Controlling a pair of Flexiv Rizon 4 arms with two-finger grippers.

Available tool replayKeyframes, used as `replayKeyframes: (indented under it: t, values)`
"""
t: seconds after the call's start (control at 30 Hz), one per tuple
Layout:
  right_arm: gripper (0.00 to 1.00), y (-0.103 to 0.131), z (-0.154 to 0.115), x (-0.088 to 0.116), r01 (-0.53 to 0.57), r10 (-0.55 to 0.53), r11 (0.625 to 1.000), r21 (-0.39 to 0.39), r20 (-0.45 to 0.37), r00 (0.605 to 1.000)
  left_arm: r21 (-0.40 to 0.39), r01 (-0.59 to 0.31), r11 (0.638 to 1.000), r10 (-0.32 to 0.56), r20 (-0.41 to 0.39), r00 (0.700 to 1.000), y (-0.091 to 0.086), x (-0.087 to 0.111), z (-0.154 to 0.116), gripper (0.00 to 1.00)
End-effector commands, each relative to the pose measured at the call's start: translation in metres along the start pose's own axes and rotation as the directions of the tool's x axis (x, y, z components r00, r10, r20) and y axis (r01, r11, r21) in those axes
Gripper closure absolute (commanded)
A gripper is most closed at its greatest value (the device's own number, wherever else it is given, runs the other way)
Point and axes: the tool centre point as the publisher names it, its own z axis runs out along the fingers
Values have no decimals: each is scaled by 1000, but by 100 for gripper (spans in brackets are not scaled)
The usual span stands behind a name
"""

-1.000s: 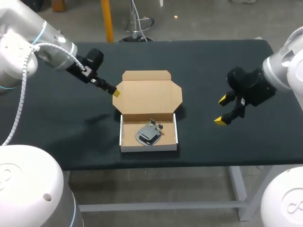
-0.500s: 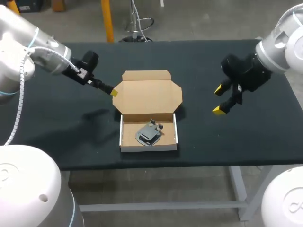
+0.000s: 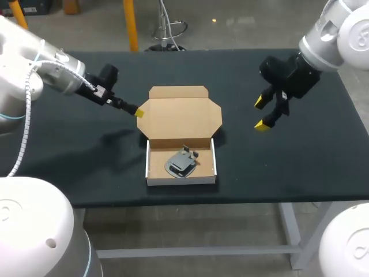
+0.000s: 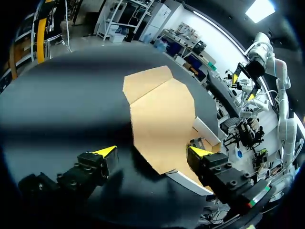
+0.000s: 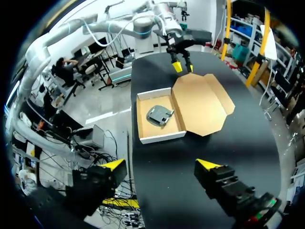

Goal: Assemble the packaging by folding the flat box into shape, placing the metal phone stand inside, and closing the box properly

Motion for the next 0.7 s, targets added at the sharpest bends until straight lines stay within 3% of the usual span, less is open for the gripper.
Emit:
replayKeyframes:
  t: [0.03, 0.27, 0.43, 0.7]
  values:
    - [0, 10, 1, -9, 12, -9, 1000, 23, -95, 995, 21, 7, 1000, -6, -38, 999, 1, -9, 8, 0]
    - [0, 21, 0, -16, 47, -41, 997, 54, -110, 993, 62, 49, 997, -42, -116, 992, -2, -16, 15, 0]
    - [0, 27, 1, -21, 63, -54, 995, 71, -121, 991, 99, 77, 992, -54, -215, 975, -4, -16, 18, 0]
    - [0, 37, 4, -27, 92, -77, 990, 103, -144, 987, 113, 91, 989, -58, -268, 962, -5, -13, 29, 0]
